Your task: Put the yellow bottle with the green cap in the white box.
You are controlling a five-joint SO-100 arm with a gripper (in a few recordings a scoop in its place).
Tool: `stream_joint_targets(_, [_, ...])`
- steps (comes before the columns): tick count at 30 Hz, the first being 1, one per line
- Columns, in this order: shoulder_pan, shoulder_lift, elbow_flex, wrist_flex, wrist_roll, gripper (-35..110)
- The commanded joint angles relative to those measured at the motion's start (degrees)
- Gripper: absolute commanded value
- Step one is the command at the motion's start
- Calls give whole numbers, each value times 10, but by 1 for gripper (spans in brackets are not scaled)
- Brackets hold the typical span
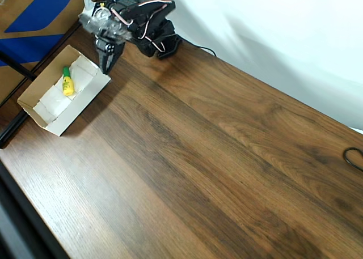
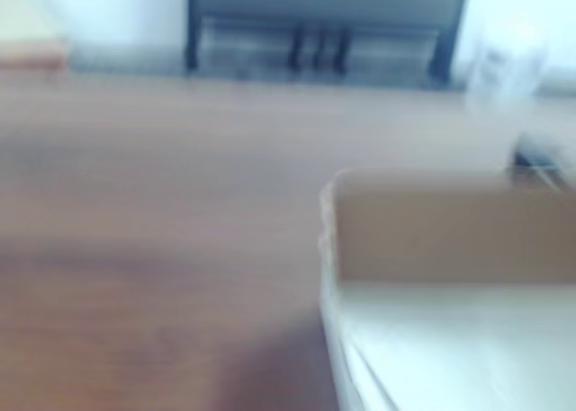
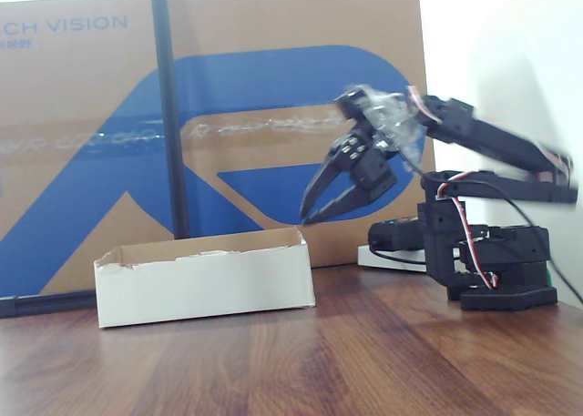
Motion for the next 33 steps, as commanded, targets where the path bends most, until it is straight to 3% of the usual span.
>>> stream_joint_targets(1, [11,59,28,31,-9,0])
stream_joint_targets(18, [-4,69,91,177,-2,0])
stream_joint_targets(24, [-4,69,145,187,-25,0])
stream_joint_targets(33, [-5,69,127,294,-65,0])
